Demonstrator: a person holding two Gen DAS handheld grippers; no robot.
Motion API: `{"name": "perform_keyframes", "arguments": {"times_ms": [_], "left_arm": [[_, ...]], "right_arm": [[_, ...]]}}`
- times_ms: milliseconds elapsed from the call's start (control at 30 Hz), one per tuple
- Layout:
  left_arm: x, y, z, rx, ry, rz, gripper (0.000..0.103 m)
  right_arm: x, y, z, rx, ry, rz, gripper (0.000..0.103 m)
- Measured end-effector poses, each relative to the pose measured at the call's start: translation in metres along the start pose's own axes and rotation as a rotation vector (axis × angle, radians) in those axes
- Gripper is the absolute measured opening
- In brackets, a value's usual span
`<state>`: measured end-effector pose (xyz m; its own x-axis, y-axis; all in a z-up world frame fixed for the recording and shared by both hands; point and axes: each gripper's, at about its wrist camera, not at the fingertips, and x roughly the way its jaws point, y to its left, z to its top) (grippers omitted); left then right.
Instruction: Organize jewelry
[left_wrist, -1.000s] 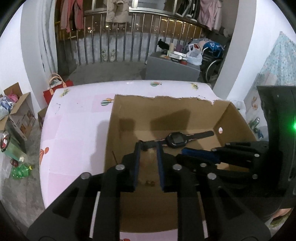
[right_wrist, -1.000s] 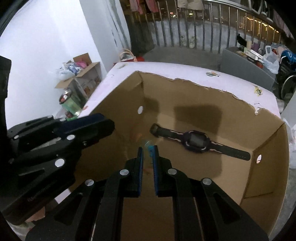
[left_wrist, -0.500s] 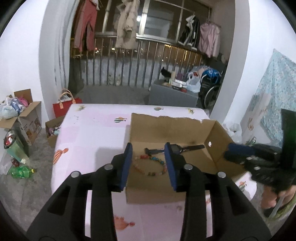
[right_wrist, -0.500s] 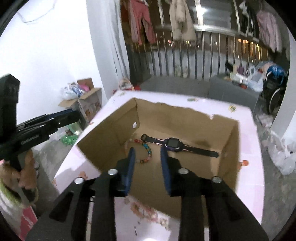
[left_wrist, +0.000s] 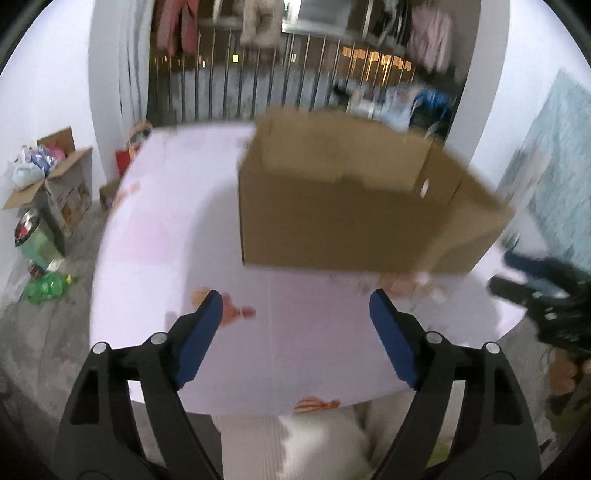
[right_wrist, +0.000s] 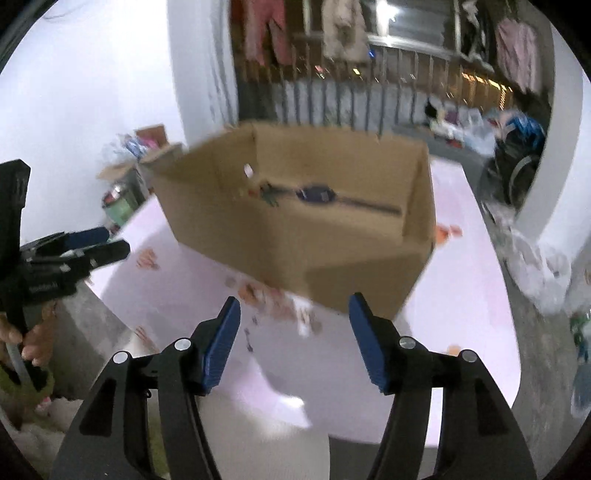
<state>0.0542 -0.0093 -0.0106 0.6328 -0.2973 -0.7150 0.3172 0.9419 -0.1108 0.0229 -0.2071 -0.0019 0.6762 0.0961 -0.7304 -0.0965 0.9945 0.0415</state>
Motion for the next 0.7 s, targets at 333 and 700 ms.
{"name": "perform_keyframes", "arguments": {"times_ms": [333,700], "left_arm": [[0.067,-0.006,-0.007,0.043,0.137,0.137,0.085],[0.079,-0.002,-0.007,0.014,0.135,0.135,0.095]], "right_arm": [[0.039,-0.015,-0.009,-0.018,0.132,-0.09,0.072],[0.061,-0.023,-0.016,0.056,0.175,-0.121,0.082]]}}
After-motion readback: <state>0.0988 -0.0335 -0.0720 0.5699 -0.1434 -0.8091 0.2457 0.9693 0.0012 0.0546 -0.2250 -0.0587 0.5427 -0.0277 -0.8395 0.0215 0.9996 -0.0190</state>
